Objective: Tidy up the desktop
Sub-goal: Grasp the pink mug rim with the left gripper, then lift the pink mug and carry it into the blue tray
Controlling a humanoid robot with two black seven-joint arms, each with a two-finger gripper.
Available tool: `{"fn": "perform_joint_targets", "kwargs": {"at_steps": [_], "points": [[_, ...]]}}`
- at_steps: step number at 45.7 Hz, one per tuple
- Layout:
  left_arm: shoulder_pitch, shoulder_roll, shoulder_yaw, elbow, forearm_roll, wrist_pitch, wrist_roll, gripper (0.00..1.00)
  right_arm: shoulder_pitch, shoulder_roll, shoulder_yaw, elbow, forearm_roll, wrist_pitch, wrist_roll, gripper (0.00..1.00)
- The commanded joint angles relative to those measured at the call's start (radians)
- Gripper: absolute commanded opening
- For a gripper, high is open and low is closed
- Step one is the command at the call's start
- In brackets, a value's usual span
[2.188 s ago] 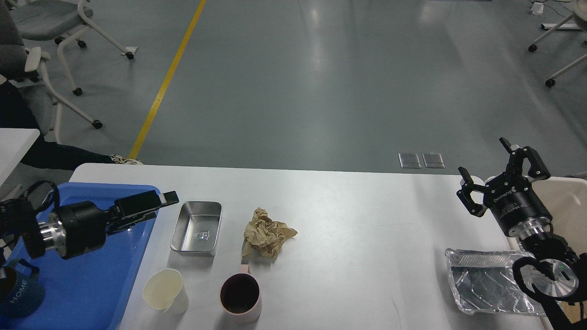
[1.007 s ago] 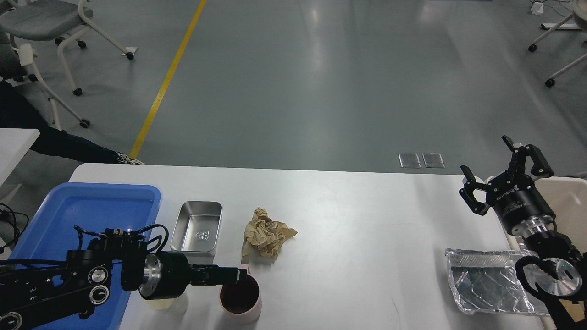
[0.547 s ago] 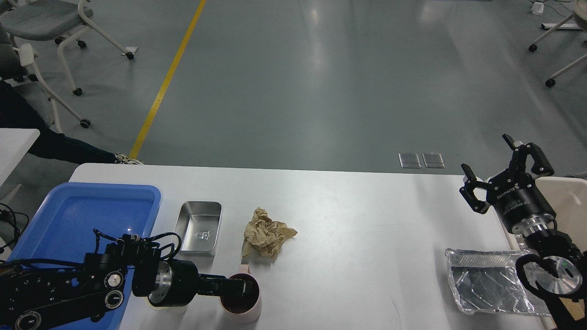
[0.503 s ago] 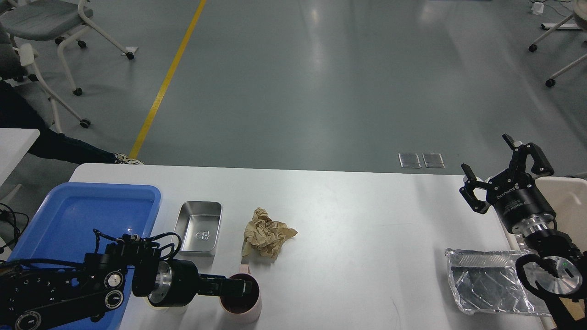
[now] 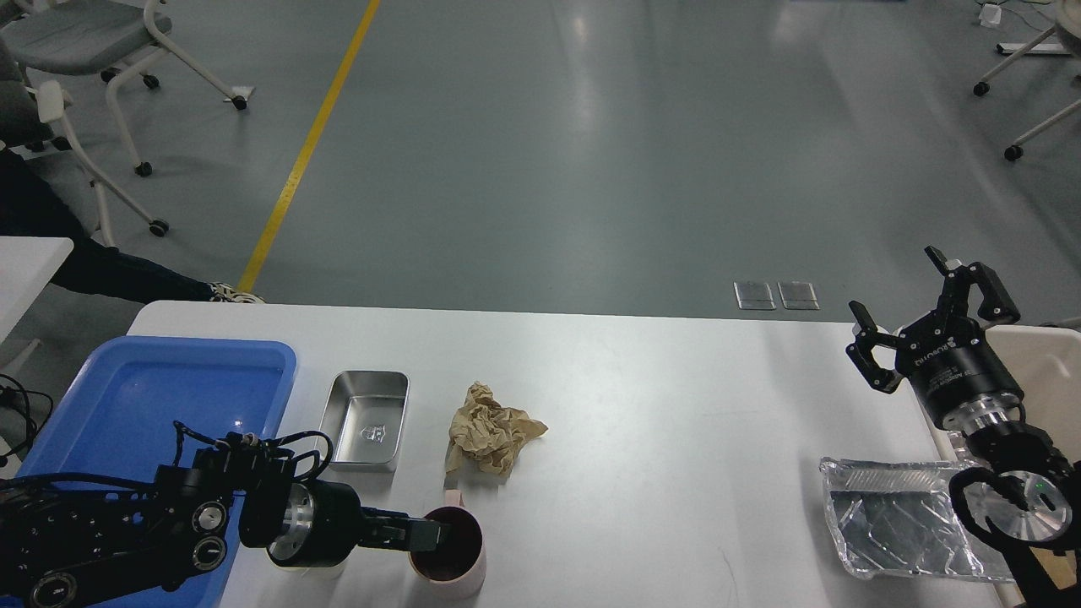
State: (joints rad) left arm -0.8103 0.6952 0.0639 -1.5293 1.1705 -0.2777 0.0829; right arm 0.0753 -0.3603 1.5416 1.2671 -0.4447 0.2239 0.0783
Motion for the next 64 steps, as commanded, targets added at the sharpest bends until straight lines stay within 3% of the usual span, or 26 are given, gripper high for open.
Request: {"fn": "perform_joint_targets", "kwargs": {"at_steps": [1, 4, 11, 30, 51, 64], "points": [[0.0, -0.002, 0.005, 0.003, 0.001, 0.0, 0.003, 0.58, 0.001, 0.0, 0.0, 0.0, 0.0, 0.0, 0.0, 1.0], [-0.001, -0.002, 0.016, 0.003, 0.001, 0.0, 0.001, 0.54, 0.003, 0.0, 0.0, -0.002, 0.0, 0.0, 0.0, 1.0], [-0.004, -0.002, 0.042, 0.003, 0.003, 0.0, -0.009, 0.34, 0.004, 0.0, 0.0, -0.002, 0.0, 0.0, 0.0, 1.0], [-0.007, -0.017, 0.053, 0.024, 0.003, 0.0, -0.057, 0.03, 0.006, -0.002, 0.0, -0.003, 0.0, -0.003, 0.0, 1.0], [-0.102, -0.003, 0.054, 0.011, 0.001, 0.0, -0.08, 0.0, 0.006, -0.003, 0.0, -0.003, 0.0, -0.005, 0.0, 1.0], [-0.165, 0.151, 0.045, -0.103, -0.005, 0.034, -0.08, 0.0, 0.008, -0.008, 0.002, -0.003, 0.0, -0.005, 0.0, 1.0]]}}
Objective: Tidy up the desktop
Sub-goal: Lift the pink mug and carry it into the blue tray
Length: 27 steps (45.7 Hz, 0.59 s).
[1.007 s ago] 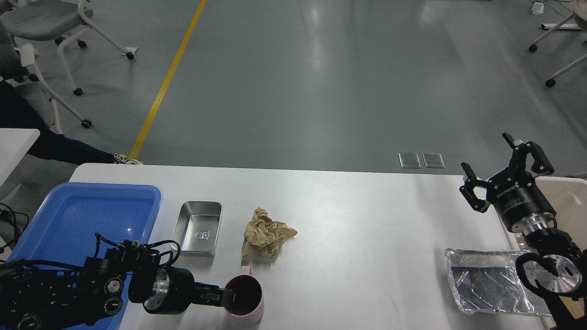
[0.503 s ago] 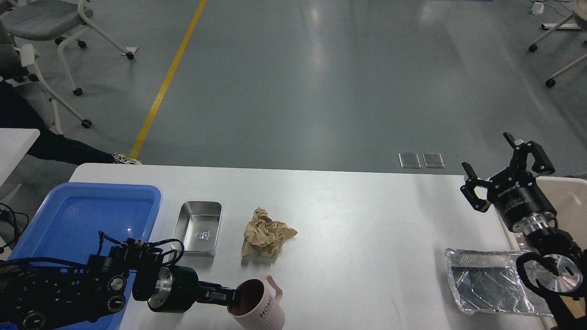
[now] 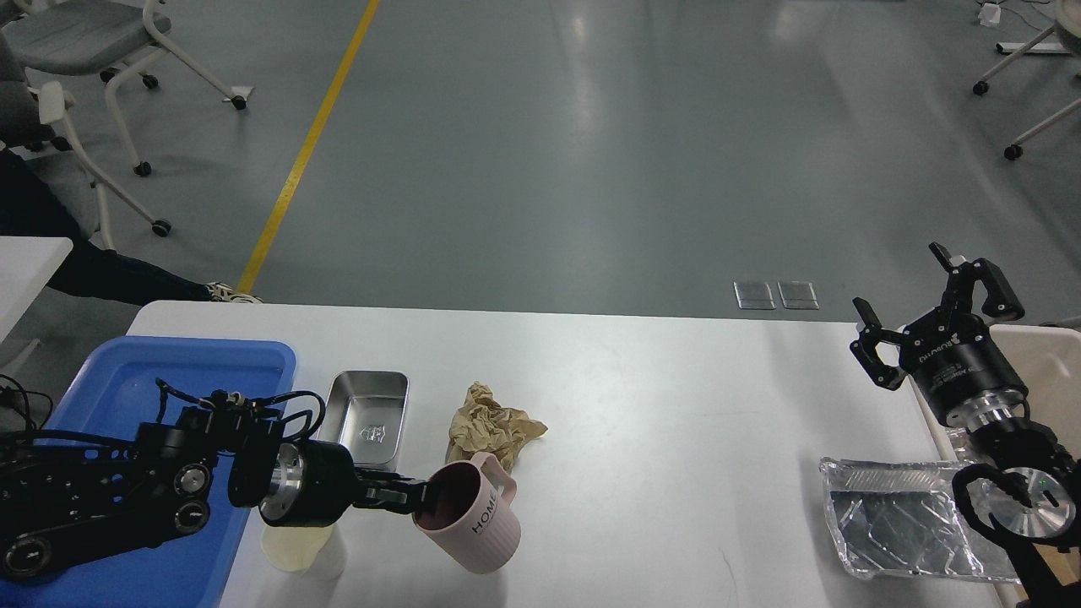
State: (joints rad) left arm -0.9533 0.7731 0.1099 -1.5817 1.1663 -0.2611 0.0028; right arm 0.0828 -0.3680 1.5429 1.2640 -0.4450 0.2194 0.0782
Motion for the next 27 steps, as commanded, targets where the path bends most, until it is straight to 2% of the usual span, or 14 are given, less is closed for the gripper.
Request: {"fn": "perform_joint_targets", "kwargs": {"at_steps": [1, 14, 27], "points": [[-0.025, 0.093, -0.001, -0.06, 0.0, 0.019, 0.0, 0.0, -0.002, 0.0, -0.001, 0.0, 0.0, -0.002, 0.0, 1.0], [-0.11, 0.374, -0.009, -0.121, -0.011, 0.008, -0.029, 0.0, -0.006, 0.0, -0.001, 0.002, 0.0, 0.0, 0.0, 1.0], [-0.11, 0.593, -0.009, -0.121, -0.013, -0.009, -0.041, 0.0, -0.008, -0.022, -0.001, 0.002, 0.0, 0.0, 0.0, 1.0]]}}
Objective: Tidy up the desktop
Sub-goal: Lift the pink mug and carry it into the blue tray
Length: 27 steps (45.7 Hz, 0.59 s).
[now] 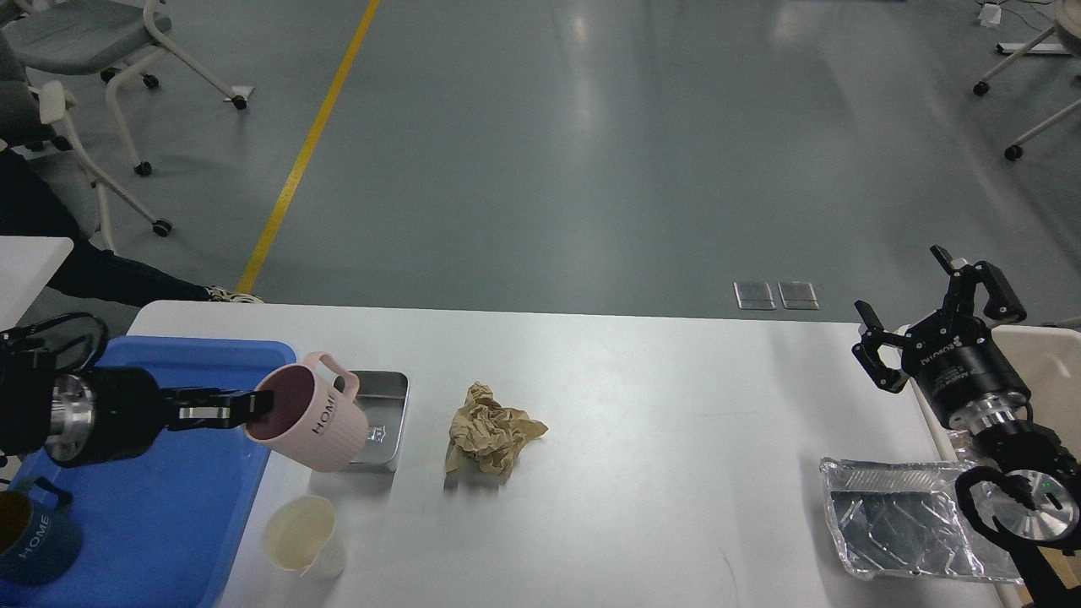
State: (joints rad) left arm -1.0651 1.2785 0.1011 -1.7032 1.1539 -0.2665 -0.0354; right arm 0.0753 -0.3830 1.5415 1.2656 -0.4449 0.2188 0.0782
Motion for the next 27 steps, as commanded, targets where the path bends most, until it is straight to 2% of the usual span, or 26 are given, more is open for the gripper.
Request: {"fn": "perform_joint_targets", "kwargs": {"at_steps": [1, 16, 27], "points": [[0.002, 0.103, 0.0, 0.0, 0.0, -0.005, -0.003, 0.0, 0.0, -0.005, -0.001, 0.0, 0.002, 0.001, 0.0, 1.0], [0.008, 0.301, 0.003, 0.002, 0.001, -0.062, -0.038, 0.0, -0.002, -0.007, -0.003, 0.0, 0.0, 0.001, -0.002, 1.0], [0.039, 0.317, 0.025, 0.01, 0.003, -0.053, -0.038, 0.0, -0.003, -0.014, -0.003, 0.0, 0.0, 0.001, -0.002, 1.0]]}}
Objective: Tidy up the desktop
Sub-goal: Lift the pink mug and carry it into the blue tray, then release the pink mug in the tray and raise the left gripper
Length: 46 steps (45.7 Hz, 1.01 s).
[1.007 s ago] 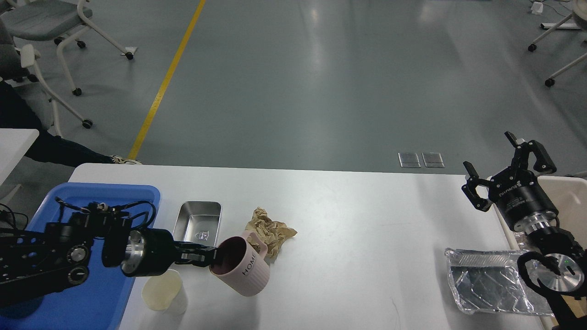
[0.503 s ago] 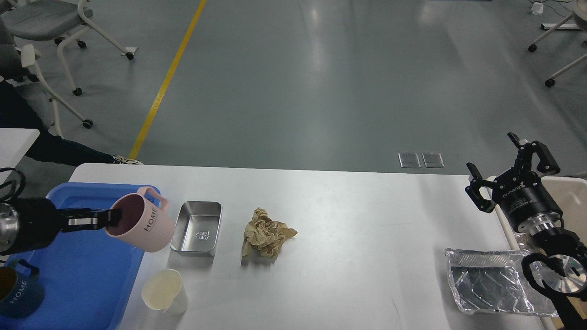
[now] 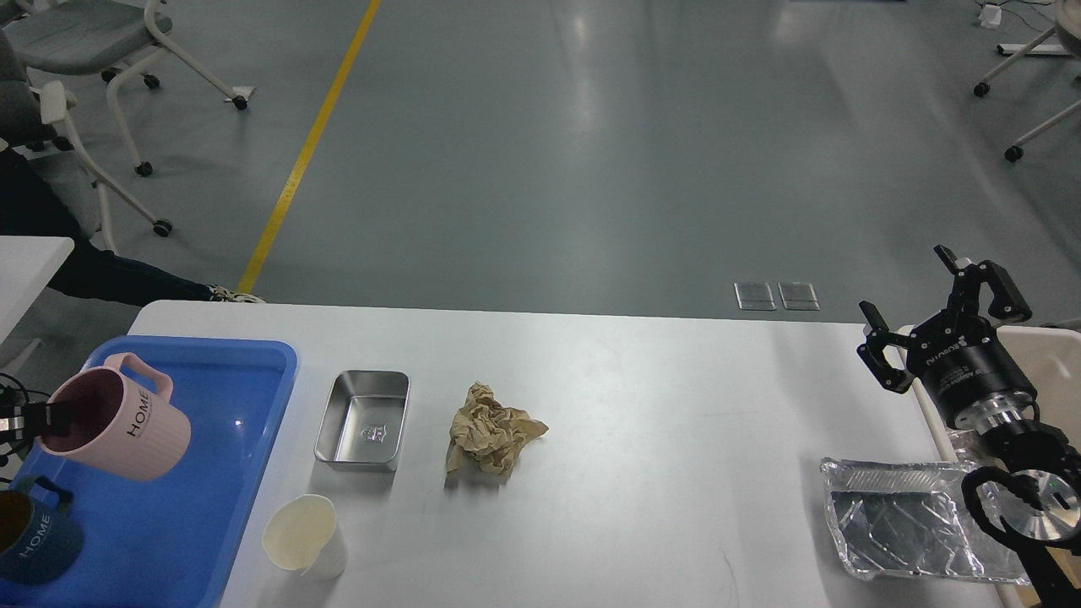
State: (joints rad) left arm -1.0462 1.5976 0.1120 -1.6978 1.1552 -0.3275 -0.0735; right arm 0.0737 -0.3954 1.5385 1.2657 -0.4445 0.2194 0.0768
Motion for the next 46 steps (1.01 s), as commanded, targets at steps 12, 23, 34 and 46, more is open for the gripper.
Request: {"fn": "perform_joint_targets", "kwargs": {"at_steps": [12, 23, 34, 46], "points": [[0.136, -0.064, 0.055, 0.033, 0.014, 0.093, 0.003, 0.0, -0.002, -0.002, 0.0, 0.0, 0.0, 0.0, 0.0, 1.0], [0.189, -0.096, 0.055, 0.089, 0.014, 0.113, 0.001, 0.01, 0.0, -0.008, 0.0, 0.0, 0.0, 0.0, 0.0, 1.0], [0.215, -0.177, 0.057, 0.167, 0.014, 0.13, 0.0, 0.01, 0.0, -0.006, -0.001, 0.0, 0.0, 0.0, 0.0, 1.0], [0.299, -0.22, 0.055, 0.214, 0.015, 0.171, -0.003, 0.02, -0.002, -0.01, -0.001, 0.0, 0.0, 0.0, 0.0, 1.0]]}}
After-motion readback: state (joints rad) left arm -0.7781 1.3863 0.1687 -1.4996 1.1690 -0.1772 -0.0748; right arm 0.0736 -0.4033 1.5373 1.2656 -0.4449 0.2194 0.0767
